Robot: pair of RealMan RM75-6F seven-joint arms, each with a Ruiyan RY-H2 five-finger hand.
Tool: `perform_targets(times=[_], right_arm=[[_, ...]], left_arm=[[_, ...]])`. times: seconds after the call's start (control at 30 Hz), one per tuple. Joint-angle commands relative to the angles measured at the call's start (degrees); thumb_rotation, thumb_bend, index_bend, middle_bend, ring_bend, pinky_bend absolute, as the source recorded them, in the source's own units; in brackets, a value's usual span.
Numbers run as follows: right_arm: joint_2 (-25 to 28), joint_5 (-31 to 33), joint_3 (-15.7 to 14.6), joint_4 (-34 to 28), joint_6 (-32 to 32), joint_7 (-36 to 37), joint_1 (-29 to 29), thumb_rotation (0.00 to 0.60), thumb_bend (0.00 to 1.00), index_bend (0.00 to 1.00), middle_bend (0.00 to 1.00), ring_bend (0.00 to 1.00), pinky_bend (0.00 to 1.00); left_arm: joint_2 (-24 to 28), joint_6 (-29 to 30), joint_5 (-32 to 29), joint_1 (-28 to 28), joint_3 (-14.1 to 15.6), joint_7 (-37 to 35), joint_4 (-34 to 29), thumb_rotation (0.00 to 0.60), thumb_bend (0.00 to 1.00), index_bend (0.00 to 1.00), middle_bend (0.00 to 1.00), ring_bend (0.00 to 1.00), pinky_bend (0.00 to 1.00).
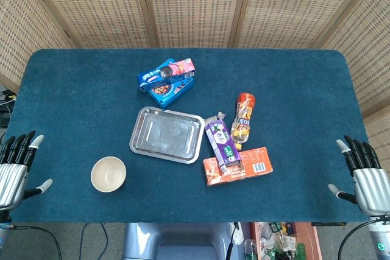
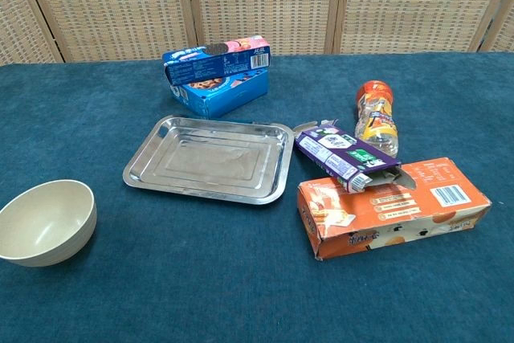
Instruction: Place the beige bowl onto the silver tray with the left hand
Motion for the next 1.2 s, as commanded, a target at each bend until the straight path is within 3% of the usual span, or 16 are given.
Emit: perform_targets(times=[0.03,0.33,0.57,0.8,1.2], right_arm=[[0.0,0.1,0.0,0.0,-0.1,-0.1,0.0,0.6,0.0,0.0,0.0,0.0,0.0],[0.1,0.1,0.1,-0.2,-0.1,0.2,0.0,0.6,0.0,0.0,0.0,0.0,0.0],[0.2,0.4,0.1,-0.3,-0.4,0.3,0.1,0.6,0.0,0.0,0.0,0.0,0.0],[0.8,1.0,0.5,-0.4,-0.4,1.7,0.1,0.6,0.0,0.0,0.0,0.0,0.0],[1.2,1.5,0.6,-0.4,-0.9,2.6,0.2,0.6,0.0,0.0,0.0,0.0,0.0]], left_arm=[[0.0,0.0,0.0,0.0,0.0,0.2,0.2,0.6,0.0,0.0,0.0,0.0,0.0],[-0.1,-1.9,0.9,-0.6,0.9,0.5,0.5,0.6,0.0,0.0,0.0,0.0,0.0],[-4.2,-10.6,4.0,-4.9,3.5,2.8,5.6,0.6,0.0,0.01,0.0,0.0,0.0],[-11.4,-17.5,6.2,-9.4,4.8,-1.9,14.3,0.6,0.04,0.26,0.0,0.0,0.0],[-15.4,-19.3,6.6,-11.5,5.9,-3.6,19.1,0.6,0.14,0.4,0.0,0.0,0.0]])
